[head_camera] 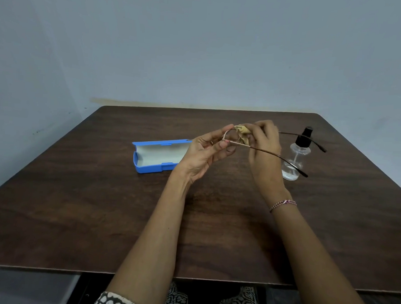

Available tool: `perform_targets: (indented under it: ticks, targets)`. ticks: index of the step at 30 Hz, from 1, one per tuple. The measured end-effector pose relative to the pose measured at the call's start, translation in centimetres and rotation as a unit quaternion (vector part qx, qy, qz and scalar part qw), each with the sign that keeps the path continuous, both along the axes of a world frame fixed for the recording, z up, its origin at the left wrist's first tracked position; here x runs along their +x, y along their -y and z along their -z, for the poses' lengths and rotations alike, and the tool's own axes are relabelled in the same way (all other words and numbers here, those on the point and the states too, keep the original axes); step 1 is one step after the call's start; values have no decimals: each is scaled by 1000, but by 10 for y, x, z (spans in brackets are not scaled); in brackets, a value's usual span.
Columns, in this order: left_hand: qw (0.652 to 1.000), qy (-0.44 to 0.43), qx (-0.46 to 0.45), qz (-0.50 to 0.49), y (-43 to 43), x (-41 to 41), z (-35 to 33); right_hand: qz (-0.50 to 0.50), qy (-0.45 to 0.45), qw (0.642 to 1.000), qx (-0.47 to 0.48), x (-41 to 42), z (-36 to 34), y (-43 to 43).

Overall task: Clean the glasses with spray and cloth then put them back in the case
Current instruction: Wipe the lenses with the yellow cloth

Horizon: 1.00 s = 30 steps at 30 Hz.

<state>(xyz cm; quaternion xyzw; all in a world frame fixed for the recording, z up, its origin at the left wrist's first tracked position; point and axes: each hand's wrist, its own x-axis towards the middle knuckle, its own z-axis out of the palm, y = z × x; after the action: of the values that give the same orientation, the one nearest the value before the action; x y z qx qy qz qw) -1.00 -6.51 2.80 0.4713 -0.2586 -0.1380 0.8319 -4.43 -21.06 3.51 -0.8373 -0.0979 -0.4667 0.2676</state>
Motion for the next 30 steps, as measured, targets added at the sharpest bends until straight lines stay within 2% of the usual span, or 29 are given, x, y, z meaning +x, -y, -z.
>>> perform_targets:
  ticks: [3, 6, 11, 15, 18, 21, 25, 30]
  targets:
    - [1000, -4, 15, 4, 1, -1, -1, 24, -10, 1000, 5, 4, 0, 3]
    - [1000, 4, 10, 0, 0, 0, -1, -1, -14, 1000, -20, 1, 0, 1]
    - [1000, 13, -3, -2, -3, 0, -2, -26, 17, 1000, -4, -1, -5, 3]
    - [1000, 15, -12, 7, -2, -3, -6, 5, 33, 999, 5, -2, -6, 4]
    - [1000, 16, -19, 5, -4, -4, -8, -24, 41, 999, -9, -4, -4, 4]
    - [999, 13, -37, -11, -6, -4, -10, -56, 43, 997, -43, -4, -3, 4]
    - [995, 2, -93, -29, -7, -2, -12, -30, 37, 998, -30, -3, -3, 6]
    - [991, -27, -125, -41, -5, -3, -13, -45, 50, 996, -65, -2, 2, 0]
